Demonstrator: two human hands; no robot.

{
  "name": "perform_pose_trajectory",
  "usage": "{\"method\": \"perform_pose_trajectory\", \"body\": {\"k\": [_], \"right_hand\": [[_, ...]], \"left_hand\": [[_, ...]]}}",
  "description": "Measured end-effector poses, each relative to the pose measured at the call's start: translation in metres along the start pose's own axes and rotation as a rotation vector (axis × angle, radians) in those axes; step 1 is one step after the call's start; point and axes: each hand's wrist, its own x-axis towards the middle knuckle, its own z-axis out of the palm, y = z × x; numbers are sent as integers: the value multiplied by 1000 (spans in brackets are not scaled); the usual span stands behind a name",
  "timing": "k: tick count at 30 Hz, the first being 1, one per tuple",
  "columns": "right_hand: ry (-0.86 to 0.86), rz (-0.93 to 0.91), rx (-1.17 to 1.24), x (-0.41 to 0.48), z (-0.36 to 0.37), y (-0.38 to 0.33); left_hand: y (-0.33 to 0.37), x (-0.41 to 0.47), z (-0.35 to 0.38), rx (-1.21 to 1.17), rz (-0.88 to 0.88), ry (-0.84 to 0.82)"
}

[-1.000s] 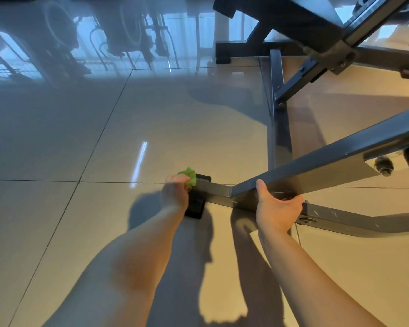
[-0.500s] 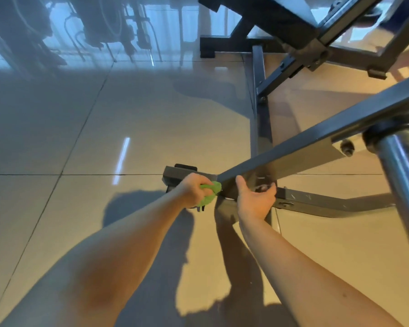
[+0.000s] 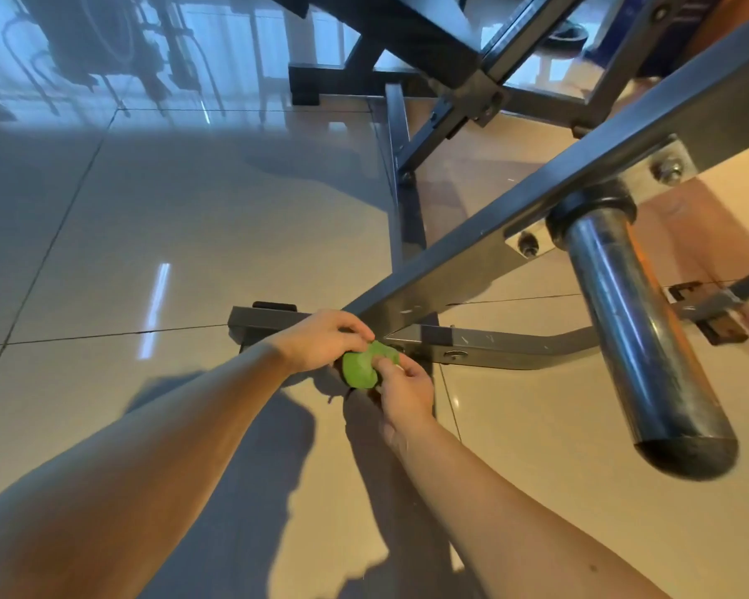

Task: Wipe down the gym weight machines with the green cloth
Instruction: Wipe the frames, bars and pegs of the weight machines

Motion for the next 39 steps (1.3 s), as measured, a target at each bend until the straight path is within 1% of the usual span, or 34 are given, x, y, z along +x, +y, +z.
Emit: {"method": "perform_pose_trajectory", "body": {"k": [2,4,5,6,8,10,12,15,18,21,24,26,30,32,33,35,37,39], "right_hand": [[141,-124,49,2,-8,-14],[260,-286,84,-3,-18,-44],[299,-369,86,-7,-22,-61],[320,-440,86,-10,-25,-77],[326,-511,98,-13,-27,-103],[353,-496,95,-10,-22,-114],[388,-474,78,-2,-14,-115],[430,-493,94,9,2,-99],[332,-514,68,21,18,-66],[267,-422,-80,30,28,-32],[229,-337,-63,32,27,-26],[232,-386,-42,31,18,-40],[237,-479,79,19,-5,-83],[277,-586,60,22,-7,-87],[280,-623,28,24,-5,-83],[254,-632,-30,30,7,-67],[248,-604,-112,38,19,-42],[231,-540,-163,44,33,-19]], "left_hand": [[10,8,4,-43,31,149],[23,14,6,18,87,366],[30,16,6,33,122,446],[36,18,5,34,160,479],[44,21,6,65,217,465],[45,22,7,103,238,458],[42,26,8,122,260,481],[40,27,10,124,294,504],[38,27,11,112,323,528],[33,28,12,109,293,511],[29,29,11,86,283,514],[28,31,11,92,276,520],[27,33,9,86,271,512],[28,33,6,92,272,506],[28,32,6,95,274,501],[28,32,6,100,277,495],[27,32,6,74,281,492],[25,34,8,66,300,508]]}}
